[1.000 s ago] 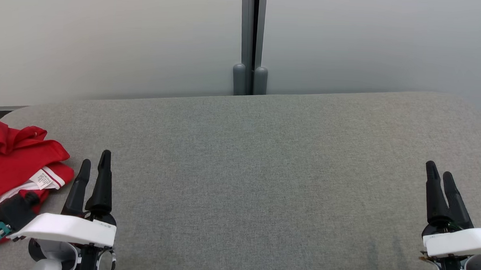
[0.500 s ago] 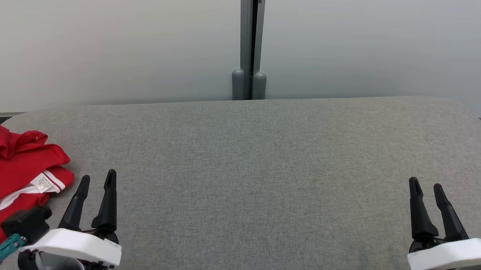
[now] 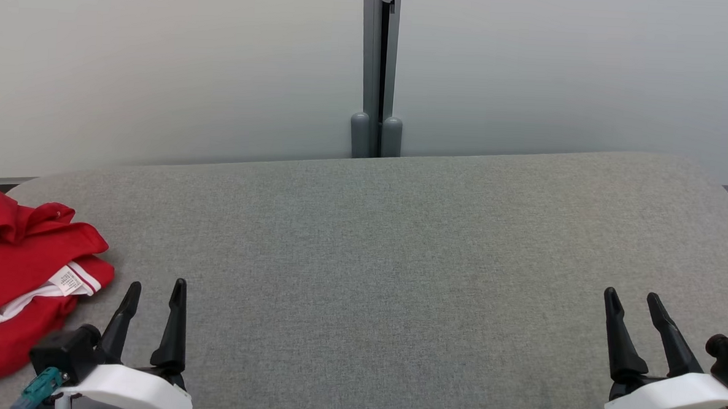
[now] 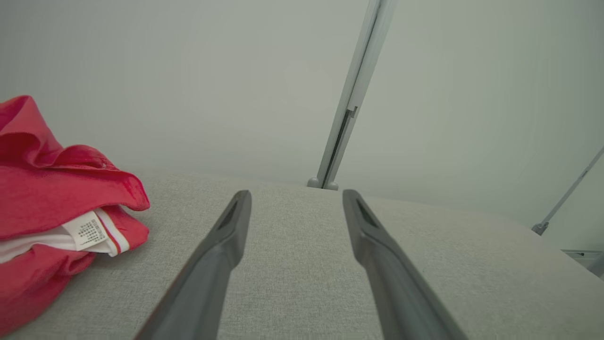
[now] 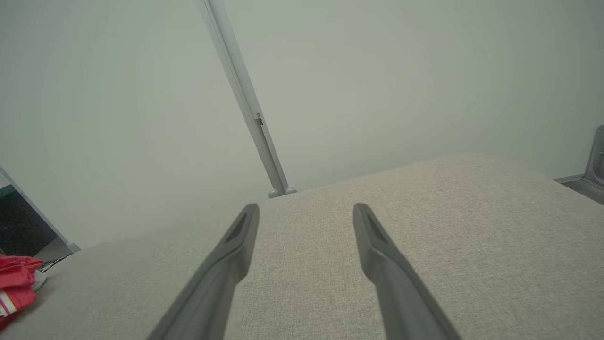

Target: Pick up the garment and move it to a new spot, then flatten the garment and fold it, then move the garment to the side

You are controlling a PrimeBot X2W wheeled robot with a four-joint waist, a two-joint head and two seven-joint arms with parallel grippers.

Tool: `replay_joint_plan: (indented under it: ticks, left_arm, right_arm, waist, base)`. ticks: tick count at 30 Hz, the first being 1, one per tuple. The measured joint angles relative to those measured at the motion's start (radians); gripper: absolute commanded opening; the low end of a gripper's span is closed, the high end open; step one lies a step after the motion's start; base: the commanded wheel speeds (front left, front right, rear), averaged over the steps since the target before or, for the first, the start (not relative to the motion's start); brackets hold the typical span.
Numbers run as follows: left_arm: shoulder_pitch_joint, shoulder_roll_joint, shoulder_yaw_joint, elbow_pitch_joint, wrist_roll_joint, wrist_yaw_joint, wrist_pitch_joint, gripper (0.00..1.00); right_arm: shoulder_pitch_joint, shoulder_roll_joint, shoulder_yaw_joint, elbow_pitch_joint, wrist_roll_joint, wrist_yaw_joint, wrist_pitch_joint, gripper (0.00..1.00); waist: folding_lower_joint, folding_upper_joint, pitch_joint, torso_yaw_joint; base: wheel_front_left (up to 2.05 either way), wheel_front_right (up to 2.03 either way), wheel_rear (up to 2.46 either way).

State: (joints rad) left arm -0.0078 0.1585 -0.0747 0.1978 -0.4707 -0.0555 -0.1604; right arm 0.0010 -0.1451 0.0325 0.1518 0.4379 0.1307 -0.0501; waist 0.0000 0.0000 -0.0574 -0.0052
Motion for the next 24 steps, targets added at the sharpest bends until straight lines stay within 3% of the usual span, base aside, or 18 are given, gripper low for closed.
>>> replay_joint_plan:
  ticks: [24]
  left_arm:
    - [0.02,0.002,-0.002,0.067,0.177,0.013,-0.053,1.0]
  right_arm:
    - [0.02,0.005,0.013,0.024,-0.192,0.0,-0.033,1.0]
  waist:
    - [0.0,0.0,-0.018,0.0]
  base:
    - [0.0,0.0,0.0]
